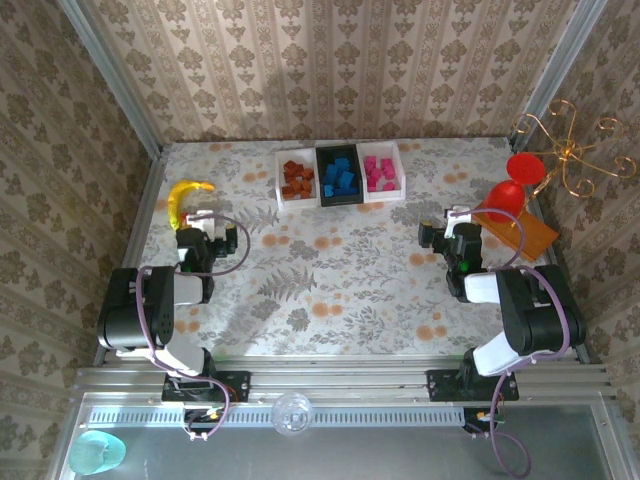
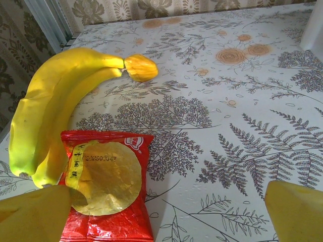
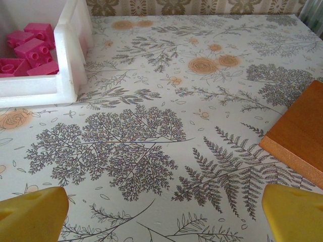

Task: Sort the legos into containers by color
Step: Reset both arms

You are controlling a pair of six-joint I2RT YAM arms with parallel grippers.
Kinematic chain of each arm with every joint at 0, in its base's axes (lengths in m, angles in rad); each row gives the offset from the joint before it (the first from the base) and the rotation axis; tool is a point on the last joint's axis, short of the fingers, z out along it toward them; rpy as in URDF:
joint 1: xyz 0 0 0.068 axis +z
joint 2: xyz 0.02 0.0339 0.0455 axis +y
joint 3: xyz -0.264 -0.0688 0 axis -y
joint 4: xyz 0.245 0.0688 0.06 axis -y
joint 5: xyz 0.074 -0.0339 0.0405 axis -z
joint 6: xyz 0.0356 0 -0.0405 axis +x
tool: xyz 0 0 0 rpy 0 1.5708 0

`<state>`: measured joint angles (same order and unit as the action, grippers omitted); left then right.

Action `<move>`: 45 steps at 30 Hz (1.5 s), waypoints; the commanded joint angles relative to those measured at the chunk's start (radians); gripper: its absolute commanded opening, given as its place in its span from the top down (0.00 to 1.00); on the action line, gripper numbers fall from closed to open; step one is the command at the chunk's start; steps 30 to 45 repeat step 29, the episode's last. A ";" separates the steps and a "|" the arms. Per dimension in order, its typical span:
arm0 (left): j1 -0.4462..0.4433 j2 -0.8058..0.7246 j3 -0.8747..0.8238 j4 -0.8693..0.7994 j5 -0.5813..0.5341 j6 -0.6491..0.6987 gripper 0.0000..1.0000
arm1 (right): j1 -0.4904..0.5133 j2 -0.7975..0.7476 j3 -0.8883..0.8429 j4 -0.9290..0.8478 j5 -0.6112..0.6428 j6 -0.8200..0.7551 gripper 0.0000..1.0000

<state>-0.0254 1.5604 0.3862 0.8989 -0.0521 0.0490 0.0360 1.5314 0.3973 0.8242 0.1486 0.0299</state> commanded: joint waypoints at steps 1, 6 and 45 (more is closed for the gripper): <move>-0.001 -0.003 0.002 0.028 0.001 0.020 0.00 | -0.004 -0.005 0.010 0.030 -0.011 0.010 0.00; -0.001 -0.002 0.002 0.029 0.001 0.020 0.00 | -0.004 -0.005 0.010 0.030 -0.011 0.010 0.00; 0.002 -0.003 0.003 0.028 0.007 0.018 0.00 | -0.004 -0.005 0.008 0.032 -0.012 0.010 0.00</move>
